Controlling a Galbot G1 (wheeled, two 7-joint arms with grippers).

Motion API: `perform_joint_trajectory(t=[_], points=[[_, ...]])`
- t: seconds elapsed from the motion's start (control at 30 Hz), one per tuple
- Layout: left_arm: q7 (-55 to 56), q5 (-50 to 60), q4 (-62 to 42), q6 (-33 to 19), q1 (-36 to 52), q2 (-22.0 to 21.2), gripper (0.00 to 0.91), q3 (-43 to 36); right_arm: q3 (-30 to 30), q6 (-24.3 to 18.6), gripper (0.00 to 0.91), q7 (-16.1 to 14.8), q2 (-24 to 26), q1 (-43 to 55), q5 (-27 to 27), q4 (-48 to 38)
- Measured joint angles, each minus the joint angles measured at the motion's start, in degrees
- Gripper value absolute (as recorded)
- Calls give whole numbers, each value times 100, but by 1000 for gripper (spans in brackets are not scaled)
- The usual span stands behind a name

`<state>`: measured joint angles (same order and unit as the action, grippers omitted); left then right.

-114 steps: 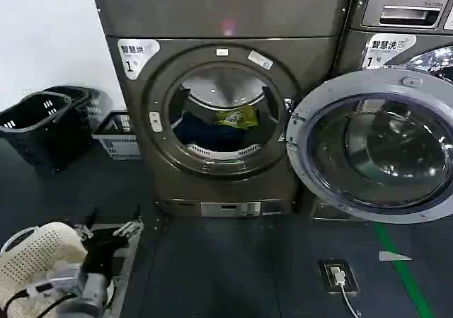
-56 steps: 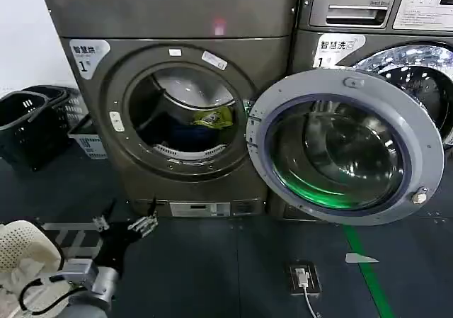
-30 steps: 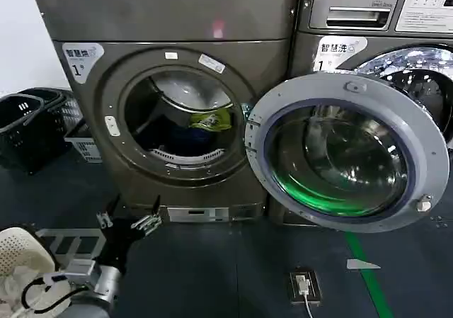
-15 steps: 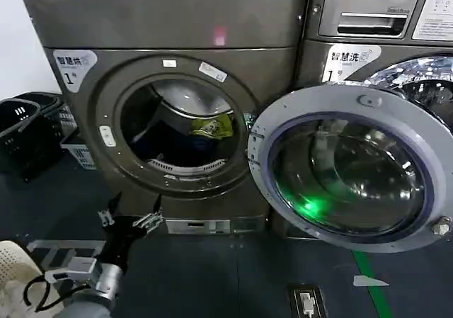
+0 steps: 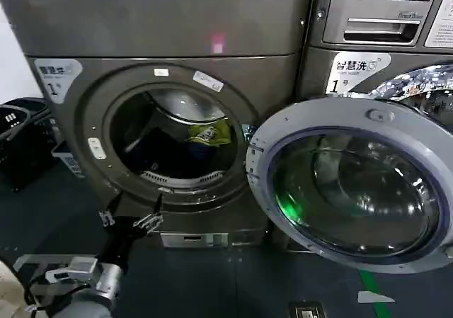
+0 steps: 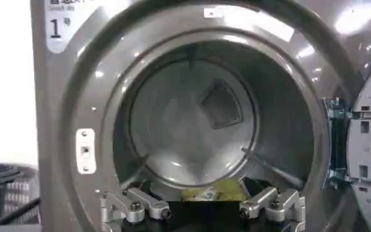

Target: Grasp the clothes from the dryer.

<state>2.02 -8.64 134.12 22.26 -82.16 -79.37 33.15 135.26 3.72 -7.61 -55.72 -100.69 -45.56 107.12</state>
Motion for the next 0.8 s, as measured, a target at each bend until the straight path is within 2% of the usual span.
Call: perform_joint_trajectory(t=[0.47, 0.8], points=[[11, -163, -296, -69, 333, 56, 907, -114, 148, 8, 907, 35, -65, -167, 25, 162], [197, -288, -1565, -254, 1682, 66, 907, -394, 260, 91, 907, 87, -164, -301, -14, 496]])
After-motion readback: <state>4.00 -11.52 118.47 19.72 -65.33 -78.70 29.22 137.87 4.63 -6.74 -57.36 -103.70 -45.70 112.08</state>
